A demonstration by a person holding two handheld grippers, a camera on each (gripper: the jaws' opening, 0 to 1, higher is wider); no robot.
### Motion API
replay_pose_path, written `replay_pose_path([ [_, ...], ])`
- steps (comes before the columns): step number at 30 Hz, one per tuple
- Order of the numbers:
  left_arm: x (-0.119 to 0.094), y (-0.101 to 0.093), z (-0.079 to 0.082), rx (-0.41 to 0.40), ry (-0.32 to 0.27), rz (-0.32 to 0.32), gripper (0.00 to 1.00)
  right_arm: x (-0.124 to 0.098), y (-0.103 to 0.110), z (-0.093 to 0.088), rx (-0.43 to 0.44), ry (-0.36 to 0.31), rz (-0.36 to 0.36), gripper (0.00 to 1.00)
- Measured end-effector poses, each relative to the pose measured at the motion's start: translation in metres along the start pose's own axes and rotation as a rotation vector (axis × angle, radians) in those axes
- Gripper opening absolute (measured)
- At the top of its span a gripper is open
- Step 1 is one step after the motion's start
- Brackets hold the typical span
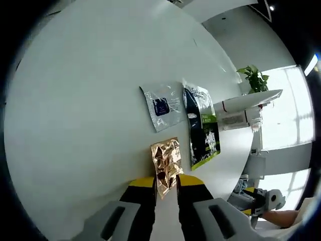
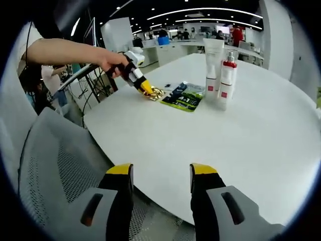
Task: Arrange the skincare products in the storage area until every visible bottle or jar stands upright without overlapping.
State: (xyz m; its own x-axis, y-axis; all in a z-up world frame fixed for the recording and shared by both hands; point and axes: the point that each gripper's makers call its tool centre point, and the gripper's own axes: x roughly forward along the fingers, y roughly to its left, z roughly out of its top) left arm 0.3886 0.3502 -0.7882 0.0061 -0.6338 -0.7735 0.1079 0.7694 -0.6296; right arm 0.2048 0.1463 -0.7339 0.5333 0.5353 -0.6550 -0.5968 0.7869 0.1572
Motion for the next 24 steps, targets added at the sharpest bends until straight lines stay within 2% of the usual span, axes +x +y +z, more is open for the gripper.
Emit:
replay_pose_path([
  [3, -0.004, -0.005, -0.004, 0.029, 0.006, 0.025, 0.23, 0.0, 0.0, 0.0, 0.001, 0.002, 0.001, 0.43],
  [8, -0.011, 0.001, -0.004, 0.073, 0.014, 0.079, 0.29, 0.0, 0.001, -0.002, 0.001, 0.012, 0.004, 0.42],
  [9, -0.014, 0.002, -0.001, 0.103, 0.003, 0.085, 0.29, 0.0, 0.001, -0.002, 0.001, 0.012, 0.004, 0.42],
  [12, -0.02, -0.001, 0.019, 0.139, -0.089, 0.087, 0.26, 0.0, 0.0, -0.003, 0.006, 0.012, 0.0, 0.42],
  [15, -0.028, 0.0, 0.042, 0.277, -0.169, 0.135, 0.27, 0.0, -0.001, -0.002, 0.006, 0.008, -0.001, 0.42],
  [16, -0.031, 0.002, 0.048, 0.311, -0.176, 0.167, 0.28, 0.0, -0.001, -0.002, 0.007, 0.008, 0.0, 0.42],
  [18, -0.029, -0.003, 0.059, 0.376, -0.209, 0.18, 0.28, 0.0, -0.001, -0.001, 0.005, 0.005, -0.002, 0.42],
  [19, -0.027, -0.005, 0.061, 0.395, -0.19, 0.181, 0.27, 0.0, -0.001, -0.001, 0.007, 0.004, -0.003, 0.41],
  [20, -0.025, -0.007, 0.066, 0.437, -0.199, 0.19, 0.26, 0.0, -0.002, -0.001, 0.01, 0.004, -0.003, 0.41],
  [22, -0.023, -0.002, 0.078, 0.498, -0.218, 0.263, 0.26, 0.0, -0.003, -0.001, 0.018, 0.001, -0.007, 0.41],
  [24, -0.016, -0.007, 0.085, 0.57, -0.218, 0.264, 0.26, 0.0, -0.004, -0.001, 0.019, -0.001, -0.009, 0.41],
])
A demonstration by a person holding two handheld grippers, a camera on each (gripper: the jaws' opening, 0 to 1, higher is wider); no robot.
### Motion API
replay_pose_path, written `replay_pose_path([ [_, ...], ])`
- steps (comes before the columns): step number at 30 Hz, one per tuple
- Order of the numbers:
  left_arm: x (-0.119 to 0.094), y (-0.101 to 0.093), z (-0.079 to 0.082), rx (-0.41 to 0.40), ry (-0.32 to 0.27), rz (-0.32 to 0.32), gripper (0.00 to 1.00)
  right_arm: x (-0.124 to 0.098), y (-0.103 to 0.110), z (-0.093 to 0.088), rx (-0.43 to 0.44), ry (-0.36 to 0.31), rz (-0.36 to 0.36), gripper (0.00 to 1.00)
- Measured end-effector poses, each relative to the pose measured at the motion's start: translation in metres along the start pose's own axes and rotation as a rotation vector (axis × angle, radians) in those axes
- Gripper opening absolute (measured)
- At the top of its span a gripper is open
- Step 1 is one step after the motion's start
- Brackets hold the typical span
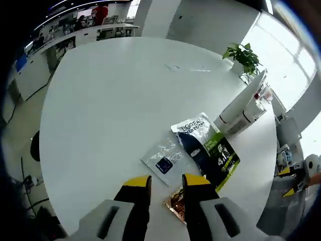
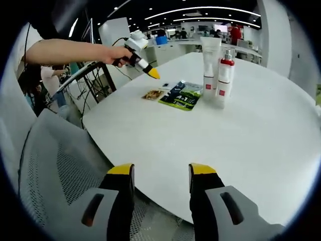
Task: Arrange the skincare products in the storage area until every visible bottle or jar stands upright without overlapping.
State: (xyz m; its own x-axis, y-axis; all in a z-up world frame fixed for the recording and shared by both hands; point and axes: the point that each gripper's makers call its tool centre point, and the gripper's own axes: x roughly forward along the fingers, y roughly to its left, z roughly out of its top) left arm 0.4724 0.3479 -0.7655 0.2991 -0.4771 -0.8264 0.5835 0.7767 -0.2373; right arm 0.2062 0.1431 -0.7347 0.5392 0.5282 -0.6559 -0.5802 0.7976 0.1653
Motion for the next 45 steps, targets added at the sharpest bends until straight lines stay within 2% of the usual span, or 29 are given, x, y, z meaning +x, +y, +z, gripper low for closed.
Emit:
replay_pose_path([
  [1, 0.003, 0.0, 0.002, 0.041, 0.0, 0.006, 0.26, 0.0, 0.0, 0.0, -0.003, -0.002, -0.002, 0.41],
  [3, 0.011, 0.001, 0.005, 0.178, 0.005, 0.011, 0.27, 0.0, -0.002, -0.001, -0.01, 0.005, -0.01, 0.41],
  [5, 0.018, -0.001, 0.001, 0.269, 0.049, 0.008, 0.28, -0.001, -0.003, -0.001, -0.007, 0.006, -0.012, 0.4],
  [7, 0.025, -0.001, 0.004, 0.351, 0.047, 0.003, 0.28, -0.001, -0.003, 0.0, -0.014, 0.001, -0.014, 0.4],
  [8, 0.027, 0.001, 0.006, 0.364, 0.04, 0.017, 0.28, -0.001, -0.004, -0.001, -0.017, 0.003, -0.015, 0.4],
  [11, 0.032, -0.001, 0.008, 0.377, 0.036, 0.004, 0.24, -0.001, -0.004, -0.001, -0.016, 0.006, -0.016, 0.39],
  [13, 0.036, -0.001, 0.004, 0.423, 0.057, -0.005, 0.24, -0.001, -0.003, -0.001, -0.02, 0.004, -0.013, 0.38],
  [15, 0.039, 0.0, -0.002, 0.481, 0.105, -0.017, 0.23, -0.001, -0.003, -0.001, -0.024, 0.007, -0.014, 0.38],
  [16, 0.04, 0.001, -0.002, 0.523, 0.103, -0.024, 0.24, -0.001, -0.003, -0.001, -0.021, 0.006, -0.014, 0.38],
  [19, 0.039, 0.0, -0.001, 0.517, 0.115, -0.037, 0.24, 0.0, -0.004, -0.002, -0.017, 0.009, -0.018, 0.38],
  [20, 0.039, 0.0, -0.002, 0.565, 0.127, -0.052, 0.24, 0.0, -0.004, -0.001, -0.016, 0.008, -0.017, 0.38],
  [25, 0.036, 0.0, -0.006, 0.638, 0.163, -0.078, 0.24, 0.0, -0.005, -0.002, -0.015, 0.008, -0.019, 0.38],
  [30, 0.034, 0.002, -0.006, 0.642, 0.178, -0.084, 0.24, 0.0, -0.005, -0.002, -0.016, 0.009, -0.02, 0.38],
  [35, 0.033, 0.004, -0.007, 0.681, 0.193, -0.087, 0.24, 0.0, -0.005, -0.002, -0.017, 0.008, -0.021, 0.38],
  [38, 0.031, 0.004, -0.006, 0.69, 0.204, -0.083, 0.27, -0.001, -0.005, -0.001, -0.016, 0.005, -0.021, 0.38],
  [45, 0.024, 0.003, 0.002, 0.714, 0.19, -0.093, 0.27, -0.001, -0.005, -0.001, -0.016, 0.002, -0.025, 0.38],
])
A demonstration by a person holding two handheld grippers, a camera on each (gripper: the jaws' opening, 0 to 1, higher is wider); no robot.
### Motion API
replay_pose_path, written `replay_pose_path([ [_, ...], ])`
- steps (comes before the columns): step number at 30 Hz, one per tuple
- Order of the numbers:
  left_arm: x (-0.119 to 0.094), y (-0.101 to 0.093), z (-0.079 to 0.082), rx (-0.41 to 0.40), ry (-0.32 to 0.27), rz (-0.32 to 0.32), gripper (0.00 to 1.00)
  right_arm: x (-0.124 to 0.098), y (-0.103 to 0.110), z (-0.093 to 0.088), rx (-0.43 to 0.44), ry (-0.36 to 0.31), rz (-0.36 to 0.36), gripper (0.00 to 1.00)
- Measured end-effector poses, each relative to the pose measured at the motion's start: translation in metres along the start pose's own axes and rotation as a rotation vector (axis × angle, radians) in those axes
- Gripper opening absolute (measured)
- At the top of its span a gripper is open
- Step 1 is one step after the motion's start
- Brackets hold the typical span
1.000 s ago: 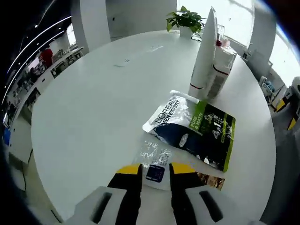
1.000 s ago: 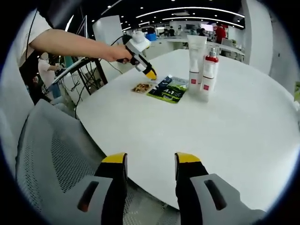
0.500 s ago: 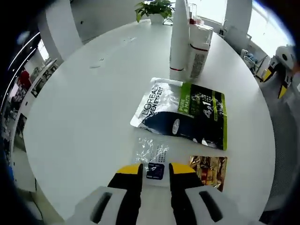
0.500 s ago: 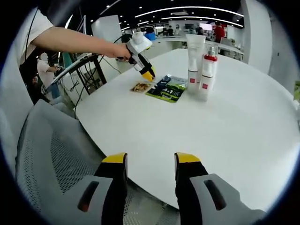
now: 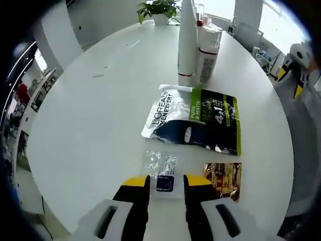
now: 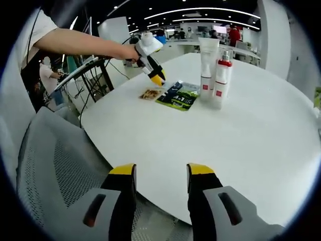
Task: Arrange the skincare products in the storage area until every visible bottle or jar stands upright without overlapping.
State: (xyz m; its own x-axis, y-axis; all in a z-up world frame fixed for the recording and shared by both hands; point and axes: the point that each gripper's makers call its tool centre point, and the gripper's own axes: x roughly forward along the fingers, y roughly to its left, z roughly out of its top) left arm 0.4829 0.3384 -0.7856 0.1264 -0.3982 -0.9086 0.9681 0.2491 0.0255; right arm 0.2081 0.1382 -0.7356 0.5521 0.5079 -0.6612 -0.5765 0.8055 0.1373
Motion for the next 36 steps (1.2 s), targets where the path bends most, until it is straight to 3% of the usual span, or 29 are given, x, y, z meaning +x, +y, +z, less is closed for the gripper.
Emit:
replay_pose_path([
  [2, -0.003, 0.0, 0.001, 0.0, -0.001, 0.005, 0.28, 0.0, 0.0, 0.0, -0.001, 0.002, 0.002, 0.38],
  [4, -0.01, 0.004, 0.004, -0.053, -0.02, 0.048, 0.3, 0.0, 0.0, 0.0, -0.003, 0.002, 0.002, 0.38],
  [6, -0.026, 0.002, 0.019, -0.173, -0.124, 0.106, 0.32, 0.0, 0.0, 0.0, -0.004, 0.002, 0.0, 0.39],
  [7, -0.039, -0.006, 0.03, -0.247, -0.211, 0.124, 0.34, 0.0, 0.0, 0.001, -0.002, -0.002, -0.003, 0.39],
  [8, -0.049, -0.013, 0.038, -0.316, -0.291, 0.131, 0.36, 0.0, -0.001, 0.001, 0.001, -0.006, -0.005, 0.4],
  [9, -0.054, -0.017, 0.042, -0.352, -0.333, 0.132, 0.4, -0.001, -0.002, 0.001, 0.002, -0.009, -0.008, 0.4],
  [10, -0.069, -0.032, 0.051, -0.434, -0.448, 0.129, 0.42, -0.001, -0.002, 0.002, 0.004, -0.013, -0.01, 0.41],
  [11, -0.081, -0.048, 0.053, -0.469, -0.524, 0.123, 0.44, 0.0, -0.002, 0.003, 0.005, -0.016, -0.01, 0.42],
  [12, -0.086, -0.058, 0.05, -0.494, -0.55, 0.128, 0.45, 0.0, -0.001, 0.004, -0.005, -0.022, -0.005, 0.42],
  [13, -0.093, -0.075, 0.044, -0.489, -0.559, 0.137, 0.47, 0.0, 0.0, 0.005, -0.009, -0.024, -0.003, 0.42],
  [15, -0.101, -0.091, 0.03, -0.457, -0.557, 0.196, 0.57, -0.001, 0.002, 0.007, -0.026, -0.037, 0.007, 0.42],
  [17, -0.105, -0.113, 0.008, -0.451, -0.518, 0.213, 0.65, -0.001, 0.003, 0.008, -0.026, -0.041, 0.011, 0.43],
  [18, -0.108, -0.121, -0.008, -0.492, -0.497, 0.231, 0.67, -0.001, 0.003, 0.009, -0.025, -0.044, 0.011, 0.43],
  [23, -0.13, -0.146, -0.036, -0.546, -0.528, 0.277, 0.66, -0.001, 0.007, 0.012, -0.055, -0.062, 0.016, 0.45],
  [26, -0.148, -0.149, -0.045, -0.524, -0.547, 0.36, 0.66, -0.001, 0.009, 0.014, -0.077, -0.07, 0.018, 0.46],
  [28, -0.154, -0.151, -0.049, -0.523, -0.542, 0.379, 0.66, -0.002, 0.008, 0.016, -0.088, -0.081, 0.012, 0.48],
  [30, -0.164, -0.152, -0.048, -0.527, -0.573, 0.401, 0.67, -0.003, 0.007, 0.019, -0.094, -0.09, 0.003, 0.5],
  [36, -0.176, -0.17, -0.048, -0.615, -0.661, 0.385, 0.65, -0.01, 0.001, 0.033, -0.112, -0.155, -0.05, 0.53],
])
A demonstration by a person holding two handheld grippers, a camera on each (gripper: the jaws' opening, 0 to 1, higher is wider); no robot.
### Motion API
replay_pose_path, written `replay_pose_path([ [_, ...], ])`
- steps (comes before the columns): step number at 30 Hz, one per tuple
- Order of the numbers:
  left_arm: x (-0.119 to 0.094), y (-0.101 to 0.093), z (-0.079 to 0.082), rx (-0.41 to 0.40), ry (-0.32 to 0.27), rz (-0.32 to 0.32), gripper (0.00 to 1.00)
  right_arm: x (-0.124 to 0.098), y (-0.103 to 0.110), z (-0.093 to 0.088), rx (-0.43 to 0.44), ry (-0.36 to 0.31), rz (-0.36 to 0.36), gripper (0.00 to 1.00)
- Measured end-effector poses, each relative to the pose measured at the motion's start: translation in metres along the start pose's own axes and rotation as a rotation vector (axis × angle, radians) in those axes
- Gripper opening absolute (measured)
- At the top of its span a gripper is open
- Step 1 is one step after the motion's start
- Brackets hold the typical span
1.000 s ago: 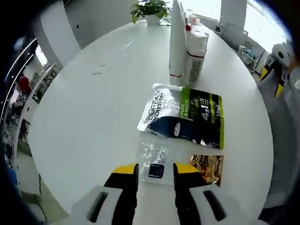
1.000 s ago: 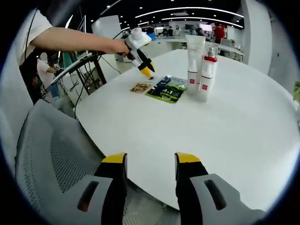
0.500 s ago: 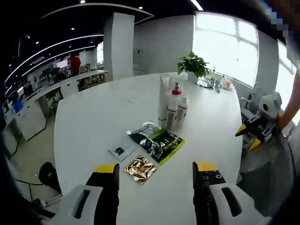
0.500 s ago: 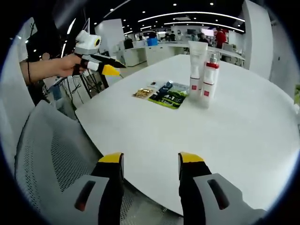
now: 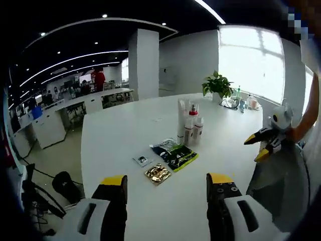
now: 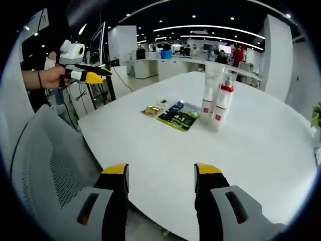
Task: Arrange the skincare products in the storage area until every visible bottle or jar stands upright without overlapping.
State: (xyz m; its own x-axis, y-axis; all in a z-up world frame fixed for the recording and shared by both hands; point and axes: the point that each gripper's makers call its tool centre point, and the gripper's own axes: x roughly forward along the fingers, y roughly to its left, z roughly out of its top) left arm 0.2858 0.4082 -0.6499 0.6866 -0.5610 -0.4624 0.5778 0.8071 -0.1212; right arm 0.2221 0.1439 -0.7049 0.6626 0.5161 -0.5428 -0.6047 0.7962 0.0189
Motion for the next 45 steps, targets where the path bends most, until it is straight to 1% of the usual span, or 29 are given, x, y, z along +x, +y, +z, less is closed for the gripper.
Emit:
replay_pose_path([
  [1, -0.002, 0.0, -0.001, -0.014, -0.017, 0.013, 0.67, 0.0, -0.002, 0.002, -0.004, -0.01, -0.011, 0.55],
  [3, -0.007, -0.001, -0.007, -0.062, -0.024, 0.042, 0.75, -0.002, -0.005, 0.009, 0.062, -0.055, -0.027, 0.62],
  [4, -0.008, -0.003, -0.008, -0.066, -0.036, 0.047, 0.79, -0.003, -0.006, 0.014, 0.089, -0.077, -0.027, 0.67],
  [5, -0.01, -0.008, -0.008, -0.06, -0.06, 0.051, 0.83, -0.004, -0.006, 0.017, 0.087, -0.093, -0.028, 0.71],
  [7, -0.01, -0.015, -0.006, -0.017, -0.113, 0.046, 0.87, -0.005, -0.006, 0.018, 0.071, -0.093, -0.035, 0.74],
  [9, -0.012, -0.019, -0.008, -0.025, -0.13, 0.056, 0.91, -0.006, -0.004, 0.022, 0.03, -0.1, -0.044, 0.75],
  [11, -0.012, -0.024, -0.007, -0.028, -0.166, 0.055, 1.0, -0.007, -0.001, 0.027, 0.005, -0.109, -0.042, 0.77],
  [12, -0.012, -0.027, -0.006, -0.026, -0.176, 0.049, 0.99, -0.008, 0.0, 0.03, -0.014, -0.108, -0.043, 0.77],
  [13, -0.011, -0.035, -0.001, -0.025, -0.207, 0.03, 0.99, -0.009, 0.001, 0.034, -0.025, -0.115, -0.046, 0.78],
  [14, -0.011, -0.037, 0.0, -0.021, -0.216, 0.025, 1.0, -0.011, 0.002, 0.04, -0.035, -0.131, -0.046, 0.78],
  [15, -0.01, -0.041, 0.0, -0.014, -0.219, 0.02, 1.0, -0.013, 0.004, 0.052, -0.019, -0.176, -0.04, 0.78],
  [17, -0.008, -0.047, 0.005, 0.022, -0.248, 0.027, 1.0, -0.018, 0.003, 0.072, 0.035, -0.253, -0.043, 0.79],
  [19, -0.005, -0.053, 0.006, 0.013, -0.264, 0.016, 1.0, -0.021, 0.001, 0.082, 0.038, -0.293, -0.054, 0.82],
  [21, -0.003, -0.06, 0.007, 0.017, -0.28, 0.008, 1.0, -0.019, 0.002, 0.078, 0.033, -0.291, -0.044, 0.84],
  [22, -0.003, -0.061, 0.008, 0.039, -0.264, 0.014, 1.0, -0.019, 0.002, 0.075, 0.04, -0.278, -0.042, 0.85],
  [23, -0.004, -0.061, 0.011, 0.031, -0.263, 0.022, 1.0, -0.019, 0.003, 0.075, 0.048, -0.277, -0.037, 0.87],
  [24, -0.006, -0.061, 0.015, 0.002, -0.278, 0.027, 1.0, -0.021, 0.003, 0.077, 0.046, -0.289, -0.034, 0.87],
  [26, -0.01, -0.065, 0.027, -0.055, -0.349, 0.011, 1.0, -0.023, 0.005, 0.086, 0.052, -0.34, -0.024, 0.92],
  [27, -0.011, -0.066, 0.031, -0.056, -0.374, 0.012, 1.0, -0.023, 0.006, 0.088, 0.06, -0.356, -0.018, 0.94],
  [29, -0.014, -0.071, 0.034, -0.038, -0.398, -0.001, 1.0, -0.023, 0.007, 0.088, 0.064, -0.372, -0.014, 0.99],
  [31, -0.016, -0.074, 0.038, 0.033, -0.449, 0.005, 1.0, -0.022, 0.008, 0.086, 0.069, -0.369, 0.0, 0.99],
  [32, -0.013, -0.076, 0.035, 0.044, -0.436, 0.011, 1.0, -0.023, 0.009, 0.087, 0.064, -0.373, 0.003, 0.99],
  [34, -0.008, -0.079, 0.032, 0.02, -0.41, 0.007, 1.0, -0.024, 0.011, 0.087, 0.06, -0.383, 0.016, 0.99],
  [35, -0.005, -0.079, 0.029, 0.025, -0.395, 0.009, 1.0, -0.025, 0.012, 0.087, 0.059, -0.384, 0.02, 0.99],
  [36, -0.002, -0.078, 0.024, 0.044, -0.364, 0.019, 1.0, -0.024, 0.013, 0.087, 0.058, -0.384, 0.023, 0.99],
  [37, 0.002, -0.078, 0.015, 0.067, -0.317, 0.031, 1.0, -0.024, 0.013, 0.087, 0.068, -0.385, 0.028, 0.99],
  [39, 0.006, -0.08, 0.008, 0.087, -0.283, 0.025, 1.0, -0.025, 0.007, 0.089, 0.093, -0.393, 0.005, 0.99],
  [42, 0.006, -0.081, 0.008, 0.084, -0.277, 0.03, 1.0, -0.034, -0.004, 0.095, 0.123, -0.441, -0.034, 0.99],
  [45, 0.005, -0.077, 0.009, 0.083, -0.282, 0.045, 1.0, -0.04, -0.01, 0.097, 0.12, -0.469, -0.062, 0.99],
])
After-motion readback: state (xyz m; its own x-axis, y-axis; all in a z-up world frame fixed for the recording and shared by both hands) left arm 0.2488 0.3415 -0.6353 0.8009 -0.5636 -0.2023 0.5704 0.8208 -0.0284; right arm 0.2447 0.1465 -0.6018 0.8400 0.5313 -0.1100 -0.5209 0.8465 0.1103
